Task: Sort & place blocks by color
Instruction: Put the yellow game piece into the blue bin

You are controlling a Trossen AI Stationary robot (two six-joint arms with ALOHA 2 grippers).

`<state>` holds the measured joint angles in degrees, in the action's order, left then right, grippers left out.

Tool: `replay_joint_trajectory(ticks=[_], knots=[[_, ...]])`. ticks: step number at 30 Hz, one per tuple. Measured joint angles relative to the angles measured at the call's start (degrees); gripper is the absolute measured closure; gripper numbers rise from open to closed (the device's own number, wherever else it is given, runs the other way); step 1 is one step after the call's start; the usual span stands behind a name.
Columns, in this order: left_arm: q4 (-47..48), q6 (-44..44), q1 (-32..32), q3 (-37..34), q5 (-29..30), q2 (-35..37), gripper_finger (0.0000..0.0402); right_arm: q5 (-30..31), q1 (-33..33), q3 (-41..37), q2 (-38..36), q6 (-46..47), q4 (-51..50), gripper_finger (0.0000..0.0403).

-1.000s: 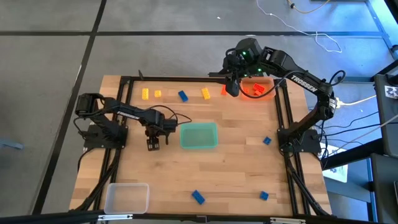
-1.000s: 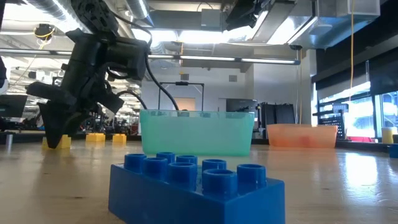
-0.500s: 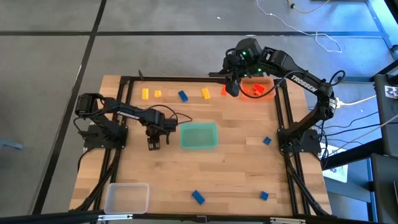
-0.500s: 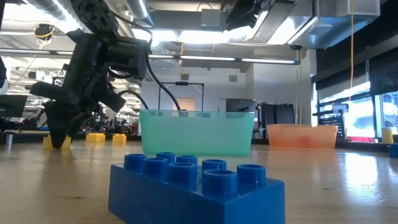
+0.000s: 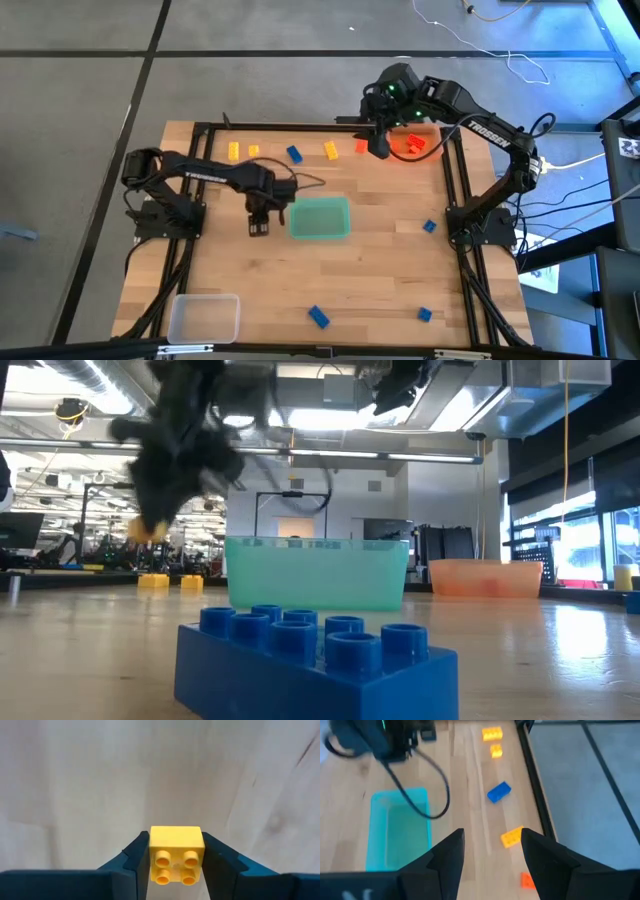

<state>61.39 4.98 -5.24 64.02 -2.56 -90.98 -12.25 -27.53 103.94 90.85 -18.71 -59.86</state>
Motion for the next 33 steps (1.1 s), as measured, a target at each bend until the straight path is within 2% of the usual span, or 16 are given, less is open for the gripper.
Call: replay_joint_trajectory(ticks=[6,14,24,33], knots=[[5.69,-4.53,-4.56,13.11,1.61,0.00,0.0273,0.15,-2.31,0.00,0.00,-4.35,-2.77,0.0205],[5.75,-5.45,-8.14,25.74,1.87,-1.21,0.0273,0.15,-8.83,0.00,-0.59,-6.50,-1.79,0.0205],[0.35,-5.54,-6.48,33.65,-2.13,-12.41,0.0273,0.09,-16.47,0.00,-0.87,-4.01,-1.77,0.0205],[-3.11,-6.74,-5.47,34.50,-7.79,-21.62,0.0273,0.02,-18.62,0.00,-0.90,-2.95,-1.70,0.0205]])
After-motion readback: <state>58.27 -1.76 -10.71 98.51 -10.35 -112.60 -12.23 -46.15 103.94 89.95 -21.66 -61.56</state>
